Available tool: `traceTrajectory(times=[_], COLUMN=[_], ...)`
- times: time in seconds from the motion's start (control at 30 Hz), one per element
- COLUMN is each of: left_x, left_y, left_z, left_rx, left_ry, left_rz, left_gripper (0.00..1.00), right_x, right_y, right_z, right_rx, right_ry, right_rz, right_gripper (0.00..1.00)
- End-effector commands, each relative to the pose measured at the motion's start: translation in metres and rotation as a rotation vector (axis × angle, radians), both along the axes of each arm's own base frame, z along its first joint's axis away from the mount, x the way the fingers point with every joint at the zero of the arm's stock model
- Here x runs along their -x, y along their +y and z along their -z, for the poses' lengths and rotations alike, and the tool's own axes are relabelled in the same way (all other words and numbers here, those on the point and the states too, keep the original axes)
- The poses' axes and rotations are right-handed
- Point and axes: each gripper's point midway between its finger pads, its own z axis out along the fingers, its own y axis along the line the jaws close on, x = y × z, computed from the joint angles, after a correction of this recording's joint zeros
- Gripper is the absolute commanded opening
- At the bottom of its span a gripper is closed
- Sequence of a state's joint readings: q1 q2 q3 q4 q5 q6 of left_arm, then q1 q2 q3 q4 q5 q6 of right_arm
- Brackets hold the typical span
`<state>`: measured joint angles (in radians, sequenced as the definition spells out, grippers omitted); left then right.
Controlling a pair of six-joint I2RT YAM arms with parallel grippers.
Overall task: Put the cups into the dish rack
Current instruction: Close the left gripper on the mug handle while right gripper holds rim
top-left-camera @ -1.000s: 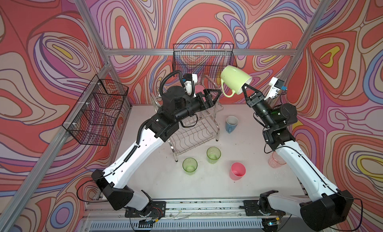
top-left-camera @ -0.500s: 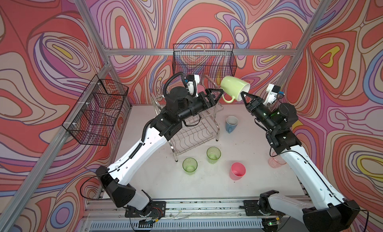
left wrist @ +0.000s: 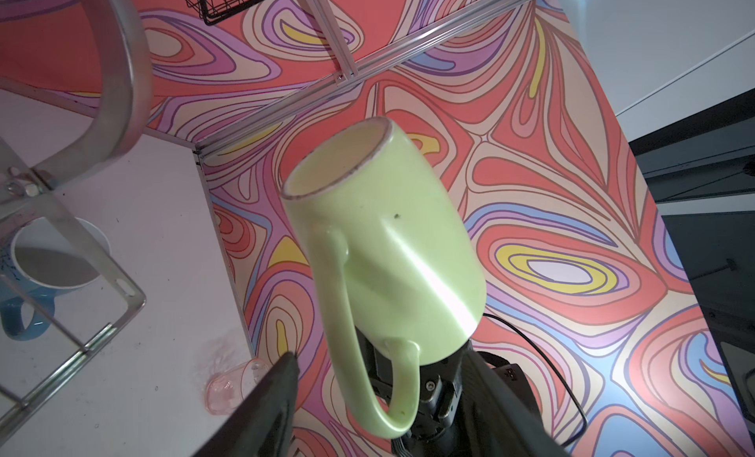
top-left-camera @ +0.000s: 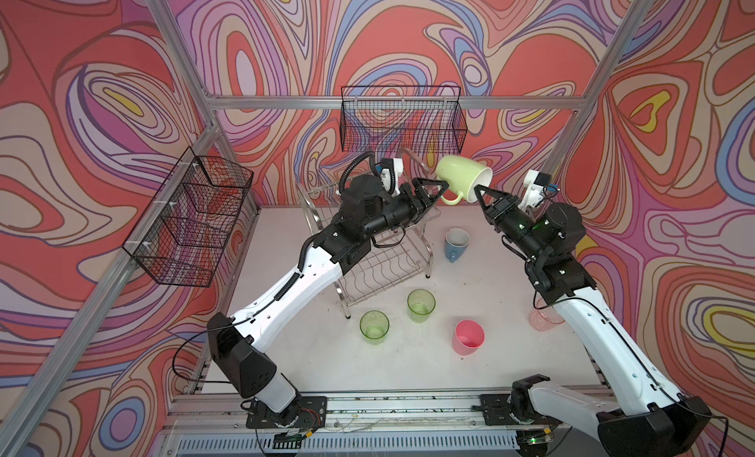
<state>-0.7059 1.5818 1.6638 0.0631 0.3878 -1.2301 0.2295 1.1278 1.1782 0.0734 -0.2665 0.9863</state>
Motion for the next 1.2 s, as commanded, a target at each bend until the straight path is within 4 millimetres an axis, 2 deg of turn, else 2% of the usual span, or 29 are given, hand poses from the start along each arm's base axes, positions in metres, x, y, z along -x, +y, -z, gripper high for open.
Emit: traceTrajectory(times=[0.0, 0.17, 0.6, 1.17], left_x=[0.001, 0.000, 0.002, 0.009], left_y=[-0.005, -0.009, -0.020, -0.028], left_z=[-0.004, -0.002, 0.001, -0.011], left_rx=[0.070, 0.127, 0.135, 0.168], left_ry=[0.035, 0.092, 0.125, 0.102], left_rz=[0.030, 0.034, 0.009, 0.032], left_gripper=[0.63, 0.57, 0.42, 0.35], right_x=[0.022, 0.023, 0.028, 0.028], right_y=[-0.007, -0.006, -0.006, -0.002], right_z=[-0.053, -0.053, -0.049, -0.047], right_rx=[-0.049, -0.037, -0.039, -0.035], right_ry=[-0.166, -0.174, -0.185, -0.179], right_rz=[0.003, 0.001, -0.010, -0.030], right_gripper=[0.00, 0.00, 0.00, 0.00])
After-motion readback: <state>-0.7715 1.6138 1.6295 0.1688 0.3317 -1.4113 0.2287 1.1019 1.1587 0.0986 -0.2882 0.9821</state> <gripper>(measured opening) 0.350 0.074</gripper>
